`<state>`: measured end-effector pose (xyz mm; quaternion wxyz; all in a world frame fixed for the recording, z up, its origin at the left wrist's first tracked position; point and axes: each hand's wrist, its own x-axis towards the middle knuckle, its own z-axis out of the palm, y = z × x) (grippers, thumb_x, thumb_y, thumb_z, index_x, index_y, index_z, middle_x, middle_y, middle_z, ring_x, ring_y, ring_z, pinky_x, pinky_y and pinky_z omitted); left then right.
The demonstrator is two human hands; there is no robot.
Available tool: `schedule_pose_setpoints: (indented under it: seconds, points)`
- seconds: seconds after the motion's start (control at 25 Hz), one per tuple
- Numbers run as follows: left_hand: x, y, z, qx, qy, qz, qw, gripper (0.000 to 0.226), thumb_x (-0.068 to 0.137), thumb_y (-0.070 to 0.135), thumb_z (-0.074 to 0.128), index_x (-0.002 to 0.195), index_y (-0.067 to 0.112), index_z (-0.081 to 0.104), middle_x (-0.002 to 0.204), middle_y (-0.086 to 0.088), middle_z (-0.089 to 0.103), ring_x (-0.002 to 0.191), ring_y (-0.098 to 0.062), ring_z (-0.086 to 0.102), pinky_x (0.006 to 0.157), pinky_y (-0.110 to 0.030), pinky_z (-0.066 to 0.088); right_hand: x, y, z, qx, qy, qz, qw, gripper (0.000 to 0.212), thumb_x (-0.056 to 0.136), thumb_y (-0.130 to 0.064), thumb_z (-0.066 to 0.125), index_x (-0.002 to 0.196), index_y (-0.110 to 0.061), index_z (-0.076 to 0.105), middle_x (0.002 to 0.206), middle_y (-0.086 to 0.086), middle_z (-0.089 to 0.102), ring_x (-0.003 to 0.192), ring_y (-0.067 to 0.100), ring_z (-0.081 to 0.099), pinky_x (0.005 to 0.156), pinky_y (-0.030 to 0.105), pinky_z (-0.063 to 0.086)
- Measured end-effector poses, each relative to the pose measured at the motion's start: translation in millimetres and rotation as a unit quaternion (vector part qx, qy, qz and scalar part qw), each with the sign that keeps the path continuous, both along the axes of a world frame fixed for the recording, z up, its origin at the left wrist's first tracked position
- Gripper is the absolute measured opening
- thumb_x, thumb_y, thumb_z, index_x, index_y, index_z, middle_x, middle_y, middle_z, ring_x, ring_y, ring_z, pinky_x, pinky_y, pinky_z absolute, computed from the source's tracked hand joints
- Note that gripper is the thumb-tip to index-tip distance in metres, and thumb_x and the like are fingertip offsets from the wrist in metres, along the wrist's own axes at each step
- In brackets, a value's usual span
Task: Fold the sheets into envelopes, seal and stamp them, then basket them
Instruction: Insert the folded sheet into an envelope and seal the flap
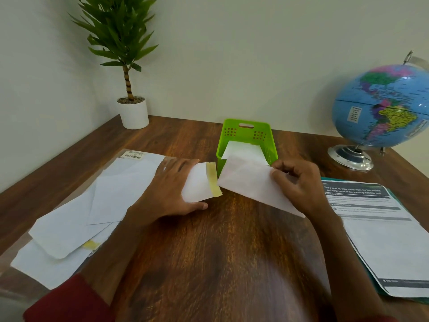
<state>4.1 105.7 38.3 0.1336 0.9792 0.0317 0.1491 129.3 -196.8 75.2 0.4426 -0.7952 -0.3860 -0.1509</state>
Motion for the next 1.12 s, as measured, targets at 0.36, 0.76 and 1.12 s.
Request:
schedule_pose_setpoints:
  seconds: [0.36,0.76,1.12]
  points:
    - [-3,-21,3,0.028,-0.022,-0.048,0.998,0.112,0.064,0.081,0.071,0.153,0.027,0.029,0.154,0.004,0.039,0.140,-0.016,0.035,0.123,-0.044,0.016,0,0,-2,0.004,-0.024,-0.073,0.997,0.030,0.089,-0.039,0.057,0.093,-0.018,0.078,0.086,-0.007,0.074,0.074,0.010,0.068,0.066,0.044,0.059]
    - [-1,-20,1,0.023,-0.022,-0.050,0.998,0.113,0.064,0.084,0.068,0.153,0.028,0.028,0.154,0.003,0.039,0.141,-0.017,0.035,0.123,-0.047,0.018,2,1,-3,-0.008,-0.025,-0.081,0.996,0.026,0.089,-0.036,0.060,0.093,-0.019,0.079,0.085,-0.009,0.074,0.073,0.009,0.068,0.066,0.042,0.059]
    - [-2,-20,1,0.021,-0.034,-0.067,0.997,0.113,0.063,0.084,0.068,0.153,0.028,0.028,0.154,0.003,0.038,0.140,-0.017,0.036,0.122,-0.044,0.017,0,0,-2,-0.050,-0.022,-0.094,0.994,0.011,0.090,-0.022,0.069,0.090,-0.019,0.079,0.082,-0.011,0.073,0.071,0.007,0.066,0.067,0.033,0.058]
